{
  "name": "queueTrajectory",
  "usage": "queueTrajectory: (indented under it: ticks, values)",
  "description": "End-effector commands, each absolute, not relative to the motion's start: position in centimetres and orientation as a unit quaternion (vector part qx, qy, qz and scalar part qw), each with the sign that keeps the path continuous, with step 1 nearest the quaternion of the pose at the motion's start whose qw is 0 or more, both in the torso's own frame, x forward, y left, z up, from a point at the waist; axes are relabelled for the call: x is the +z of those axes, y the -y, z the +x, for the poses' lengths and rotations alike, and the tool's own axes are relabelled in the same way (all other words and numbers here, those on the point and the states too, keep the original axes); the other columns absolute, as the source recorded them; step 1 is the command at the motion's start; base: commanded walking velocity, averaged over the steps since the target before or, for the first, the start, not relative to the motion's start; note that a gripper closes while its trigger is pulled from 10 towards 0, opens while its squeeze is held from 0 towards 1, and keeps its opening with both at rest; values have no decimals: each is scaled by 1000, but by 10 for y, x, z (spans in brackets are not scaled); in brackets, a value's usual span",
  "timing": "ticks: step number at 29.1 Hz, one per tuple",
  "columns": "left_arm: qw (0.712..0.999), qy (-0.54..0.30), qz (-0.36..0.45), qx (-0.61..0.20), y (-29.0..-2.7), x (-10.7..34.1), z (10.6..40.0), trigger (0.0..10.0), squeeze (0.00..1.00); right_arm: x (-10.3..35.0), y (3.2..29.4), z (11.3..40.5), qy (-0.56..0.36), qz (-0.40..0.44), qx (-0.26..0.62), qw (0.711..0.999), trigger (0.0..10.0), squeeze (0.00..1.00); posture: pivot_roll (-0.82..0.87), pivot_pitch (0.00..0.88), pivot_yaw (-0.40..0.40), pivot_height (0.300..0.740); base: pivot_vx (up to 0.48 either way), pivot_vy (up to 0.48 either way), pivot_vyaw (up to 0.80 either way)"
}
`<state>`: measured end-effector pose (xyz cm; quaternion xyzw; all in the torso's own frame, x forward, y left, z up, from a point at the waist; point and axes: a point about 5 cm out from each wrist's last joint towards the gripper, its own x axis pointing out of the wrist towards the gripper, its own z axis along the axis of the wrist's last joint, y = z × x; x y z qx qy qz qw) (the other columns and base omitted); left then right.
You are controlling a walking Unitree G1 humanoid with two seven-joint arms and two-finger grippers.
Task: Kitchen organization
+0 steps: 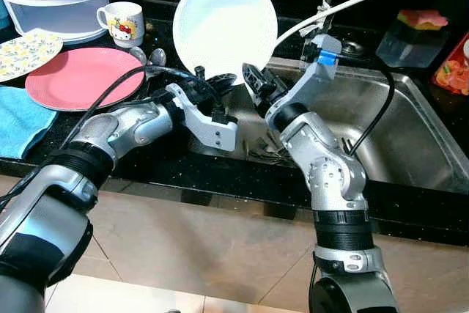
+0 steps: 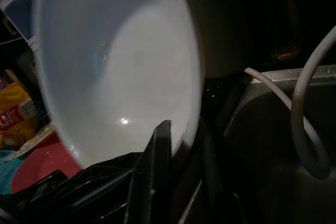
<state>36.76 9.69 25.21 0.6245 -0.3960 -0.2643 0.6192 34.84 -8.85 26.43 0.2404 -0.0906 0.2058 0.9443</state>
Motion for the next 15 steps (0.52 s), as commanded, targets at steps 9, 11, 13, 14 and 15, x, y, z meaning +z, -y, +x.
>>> queueTrajectory:
  ticks: [9, 11, 13, 14, 15]
  values:
    - [600, 419, 613, -298, -82, 251, 360, 10000, 0, 257, 96, 354, 71, 238, 178, 952, 0, 0, 274, 81, -78, 740, 0, 0, 0]
    - [602, 408, 609, -315, -82, 248, 360, 10000, 1000, 259, 93, 353, 72, 239, 185, 951, 10000, 0, 275, 82, -79, 740, 0, 0, 0]
    - [606, 404, 606, -319, -82, 248, 360, 10000, 1000, 259, 93, 353, 73, 239, 185, 950, 10000, 0, 275, 82, -79, 740, 0, 0, 0]
    - [606, 404, 606, -319, -82, 248, 360, 10000, 1000, 259, 93, 353, 73, 239, 185, 950, 10000, 0, 275, 82, -79, 740, 0, 0, 0]
    - [610, 405, 604, -314, -82, 249, 361, 10000, 1000, 259, 93, 353, 73, 240, 184, 950, 10000, 0, 274, 82, -79, 740, 0, 0, 0]
